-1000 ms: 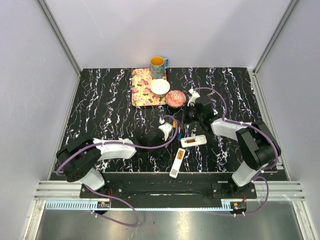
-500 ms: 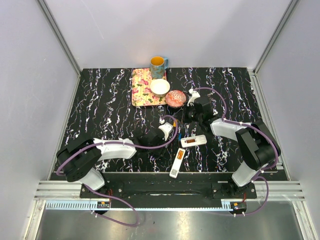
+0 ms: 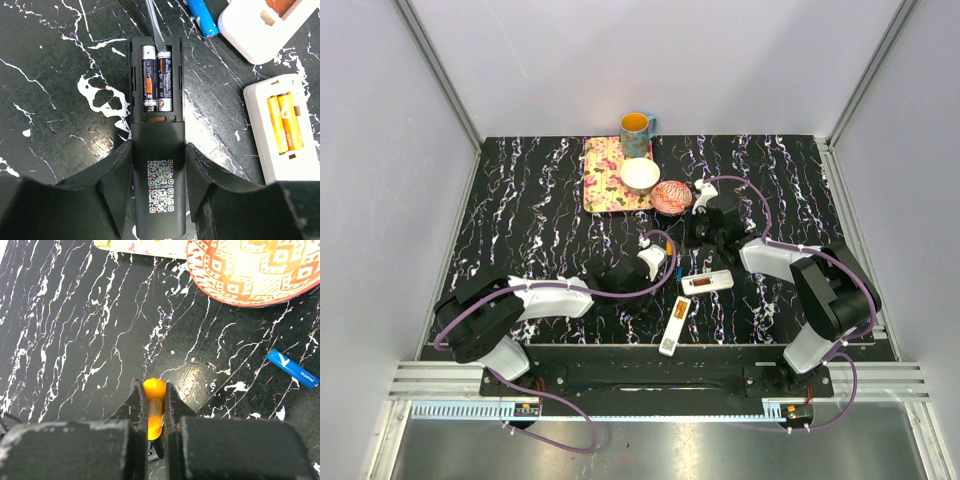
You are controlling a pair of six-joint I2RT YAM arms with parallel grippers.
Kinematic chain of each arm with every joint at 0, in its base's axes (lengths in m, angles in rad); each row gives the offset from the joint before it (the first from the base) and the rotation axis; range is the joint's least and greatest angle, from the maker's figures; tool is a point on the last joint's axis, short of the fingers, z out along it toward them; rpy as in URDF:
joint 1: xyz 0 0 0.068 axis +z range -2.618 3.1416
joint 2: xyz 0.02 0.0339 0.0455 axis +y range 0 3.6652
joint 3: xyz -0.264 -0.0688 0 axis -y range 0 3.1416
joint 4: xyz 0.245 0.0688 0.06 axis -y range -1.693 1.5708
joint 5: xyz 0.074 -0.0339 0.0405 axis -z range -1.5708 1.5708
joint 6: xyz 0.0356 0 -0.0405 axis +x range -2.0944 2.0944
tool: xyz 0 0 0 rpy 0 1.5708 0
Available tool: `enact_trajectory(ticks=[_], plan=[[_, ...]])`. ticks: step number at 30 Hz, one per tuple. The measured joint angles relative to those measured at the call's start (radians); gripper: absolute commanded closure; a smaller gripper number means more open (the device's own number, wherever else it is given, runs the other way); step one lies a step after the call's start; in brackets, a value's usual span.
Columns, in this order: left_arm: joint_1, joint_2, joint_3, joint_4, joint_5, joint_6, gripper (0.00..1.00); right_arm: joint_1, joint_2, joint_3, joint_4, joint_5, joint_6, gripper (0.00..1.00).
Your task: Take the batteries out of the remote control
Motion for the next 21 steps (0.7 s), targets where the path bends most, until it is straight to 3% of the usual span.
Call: enact_trajectory(ticks=[10, 14, 15, 21], plan=[[0.0, 0.0, 0.0, 0.003, 0.001, 0.0, 0.79, 0.004, -0.004, -0.009, 0.014, 0.004, -0.021, 1.0], [0.0, 0.0, 0.0, 0.005, 0.002, 0.0, 0.91, 0.005, -0.006, -0.012, 0.017, 0.003, -0.026, 1.0], [0.0, 0.0, 0.0, 0.006, 0.002, 0.0, 0.99, 0.005, -0.007, -0.013, 0.018, 0.002, -0.026, 1.0], [0.008, 0.0, 0.0, 0.006, 0.009, 0.0, 1.0, 0.003, -0.007, -0.027, 0.051, -0.033, -0.026, 1.0]])
